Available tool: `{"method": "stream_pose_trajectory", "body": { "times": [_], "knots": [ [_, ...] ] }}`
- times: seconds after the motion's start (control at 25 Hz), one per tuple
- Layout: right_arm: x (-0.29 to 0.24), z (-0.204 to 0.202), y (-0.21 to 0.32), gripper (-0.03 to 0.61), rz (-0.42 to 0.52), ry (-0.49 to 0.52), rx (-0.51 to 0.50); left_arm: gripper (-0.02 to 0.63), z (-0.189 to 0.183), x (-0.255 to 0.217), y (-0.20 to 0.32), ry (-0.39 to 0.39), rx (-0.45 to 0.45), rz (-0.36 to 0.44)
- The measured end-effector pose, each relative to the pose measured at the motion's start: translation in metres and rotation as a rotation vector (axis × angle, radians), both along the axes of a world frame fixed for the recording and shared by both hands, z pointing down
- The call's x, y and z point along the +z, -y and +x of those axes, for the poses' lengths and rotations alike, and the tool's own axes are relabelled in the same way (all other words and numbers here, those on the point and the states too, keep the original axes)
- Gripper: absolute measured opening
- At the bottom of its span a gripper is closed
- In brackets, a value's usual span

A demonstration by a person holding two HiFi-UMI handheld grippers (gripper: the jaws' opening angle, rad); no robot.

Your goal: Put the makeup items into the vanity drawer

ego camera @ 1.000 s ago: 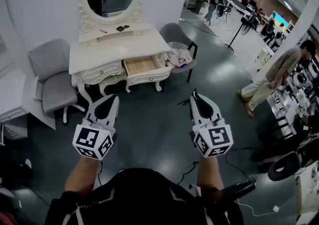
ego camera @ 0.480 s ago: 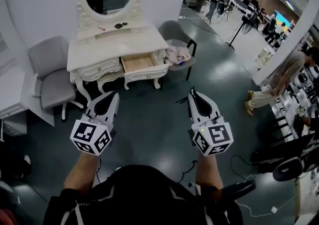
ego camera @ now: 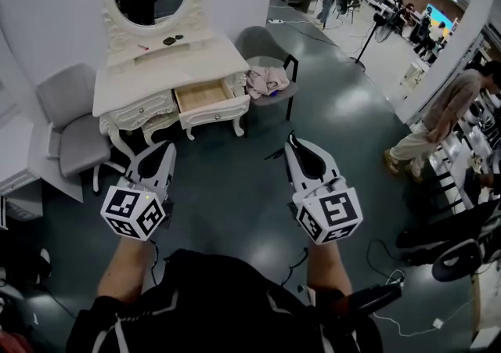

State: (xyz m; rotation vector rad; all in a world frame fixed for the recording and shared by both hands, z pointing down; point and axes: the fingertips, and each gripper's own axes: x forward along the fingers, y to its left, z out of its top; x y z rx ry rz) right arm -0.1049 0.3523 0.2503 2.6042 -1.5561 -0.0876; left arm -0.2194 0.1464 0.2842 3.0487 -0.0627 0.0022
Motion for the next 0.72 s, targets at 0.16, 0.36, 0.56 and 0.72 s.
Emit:
{"method": "stream_pose_trajectory", "body": {
  "times": [0.16,0.36,0.56,0.72],
  "knots": [
    [0.012,0.020,-0.005,0.028,0.015,0.031,0.002,0.003,0.017,0.005,0.000,0.040,-0.009,0.031],
    [0.013,0.044,0.003,0.026,0.029,0.030,0.005,0.003,0.044,0.006,0.001,0.025,0.026,0.046],
    [0.015,0.073,0.037,0.026,-0.006,0.028,0.015,0.003,0.078,0.011,0.031,0.012,0.053,0.032],
    [0.014,0.096,0.072,0.027,-0.025,0.010,0.015,0.003,0.107,0.013,0.062,0.004,0.074,0.041]
  ]
}}
